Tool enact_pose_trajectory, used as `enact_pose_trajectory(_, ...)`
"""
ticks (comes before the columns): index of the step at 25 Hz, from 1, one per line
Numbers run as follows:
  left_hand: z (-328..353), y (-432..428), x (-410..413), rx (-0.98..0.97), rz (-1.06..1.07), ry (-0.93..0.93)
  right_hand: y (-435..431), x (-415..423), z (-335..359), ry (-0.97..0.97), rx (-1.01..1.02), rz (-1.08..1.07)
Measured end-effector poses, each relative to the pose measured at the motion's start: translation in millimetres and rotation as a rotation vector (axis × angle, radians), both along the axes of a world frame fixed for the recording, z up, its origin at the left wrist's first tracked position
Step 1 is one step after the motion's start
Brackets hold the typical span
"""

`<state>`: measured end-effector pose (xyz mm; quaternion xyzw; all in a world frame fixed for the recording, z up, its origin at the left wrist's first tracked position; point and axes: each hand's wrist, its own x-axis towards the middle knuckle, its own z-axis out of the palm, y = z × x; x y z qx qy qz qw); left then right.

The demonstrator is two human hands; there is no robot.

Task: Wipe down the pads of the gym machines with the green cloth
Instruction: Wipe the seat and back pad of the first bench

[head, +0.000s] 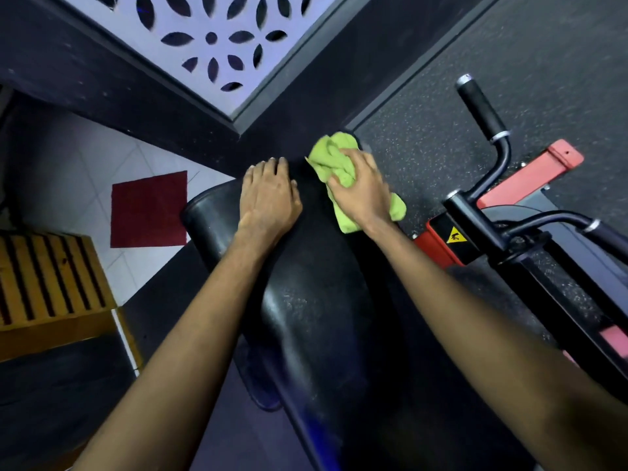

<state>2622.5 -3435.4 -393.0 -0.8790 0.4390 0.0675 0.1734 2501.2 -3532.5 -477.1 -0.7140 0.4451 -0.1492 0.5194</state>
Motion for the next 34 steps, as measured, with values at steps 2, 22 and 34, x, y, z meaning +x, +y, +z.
enact_pose_trajectory(2,-8.6,-12.6,2.3,0.028,0.001,0.016,-11.3,11.2,-0.2,-0.017,0.020,0.045)
enact_pose_trajectory(22,-28.9,-32.6,-1.0,0.065,-0.096,-0.084,-36.0,-64.6,-61.7,-0.269,0.564,0.041)
enact_pose_trajectory(34,-17.6,-38.1,-9.3,-0.144,0.031,0.068,-30.8,3.2,-32.9,-0.111,-0.063,0.200)
